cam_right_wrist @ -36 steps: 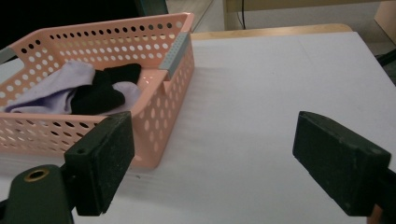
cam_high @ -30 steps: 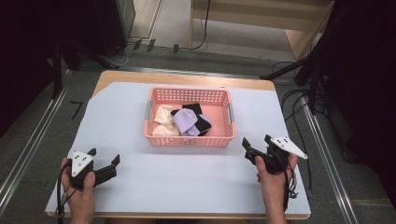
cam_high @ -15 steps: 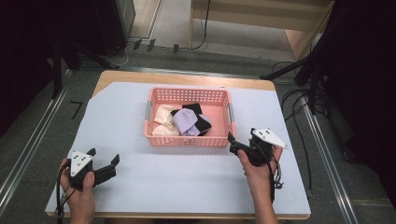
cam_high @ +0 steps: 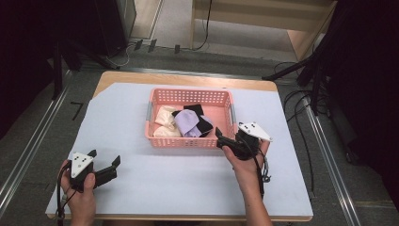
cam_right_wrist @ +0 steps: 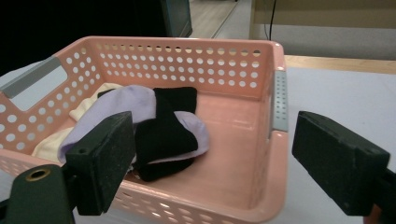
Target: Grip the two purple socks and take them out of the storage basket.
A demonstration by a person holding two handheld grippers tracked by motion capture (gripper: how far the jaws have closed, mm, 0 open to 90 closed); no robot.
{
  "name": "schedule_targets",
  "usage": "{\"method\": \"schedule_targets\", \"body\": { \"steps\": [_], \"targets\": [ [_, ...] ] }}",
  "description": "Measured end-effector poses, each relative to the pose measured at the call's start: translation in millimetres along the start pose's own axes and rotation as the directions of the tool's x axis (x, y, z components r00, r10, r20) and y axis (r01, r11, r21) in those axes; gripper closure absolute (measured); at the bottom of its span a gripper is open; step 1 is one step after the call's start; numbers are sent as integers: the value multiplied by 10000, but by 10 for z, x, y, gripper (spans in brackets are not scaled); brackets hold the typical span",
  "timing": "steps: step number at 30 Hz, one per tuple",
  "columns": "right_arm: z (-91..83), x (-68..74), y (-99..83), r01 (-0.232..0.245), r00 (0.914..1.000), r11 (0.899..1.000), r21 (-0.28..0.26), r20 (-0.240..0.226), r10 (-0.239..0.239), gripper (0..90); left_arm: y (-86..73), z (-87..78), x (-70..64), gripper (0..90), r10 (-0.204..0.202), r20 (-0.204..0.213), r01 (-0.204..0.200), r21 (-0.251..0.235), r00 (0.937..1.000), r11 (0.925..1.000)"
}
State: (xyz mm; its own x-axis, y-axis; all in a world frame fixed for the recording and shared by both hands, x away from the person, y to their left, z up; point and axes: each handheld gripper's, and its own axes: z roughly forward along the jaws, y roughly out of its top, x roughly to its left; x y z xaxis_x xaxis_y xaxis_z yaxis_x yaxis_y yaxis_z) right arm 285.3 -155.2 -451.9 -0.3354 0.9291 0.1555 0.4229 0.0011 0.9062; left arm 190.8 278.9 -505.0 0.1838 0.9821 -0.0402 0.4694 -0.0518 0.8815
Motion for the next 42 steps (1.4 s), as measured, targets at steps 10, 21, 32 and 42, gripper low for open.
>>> {"method": "schedule_targets", "body": {
  "steps": [10, 21, 32, 42],
  "targets": [
    [167, 166, 39, 151, 9996, 9995, 283, -250, -144, 134, 1, 9, -2, 136, -56, -21, 56, -2, 10000, 10000],
    [350, 332, 27, 236, 9985, 9979, 605, -517, -204, 142, 3, 13, 3, 136, -47, 17, 47, 57, 10000, 10000],
    [528, 439, 25, -41, 9993, 9969, 790, -364, 70, 224, 1, 15, 2, 136, -126, 6, 126, 2, 9999, 9999],
    [655, 540, 50, -102, 9996, 9964, 837, -261, 125, 389, 5, 15, 4, 136, -58, 14, 58, 115, 10000, 9999]
  ]
}}
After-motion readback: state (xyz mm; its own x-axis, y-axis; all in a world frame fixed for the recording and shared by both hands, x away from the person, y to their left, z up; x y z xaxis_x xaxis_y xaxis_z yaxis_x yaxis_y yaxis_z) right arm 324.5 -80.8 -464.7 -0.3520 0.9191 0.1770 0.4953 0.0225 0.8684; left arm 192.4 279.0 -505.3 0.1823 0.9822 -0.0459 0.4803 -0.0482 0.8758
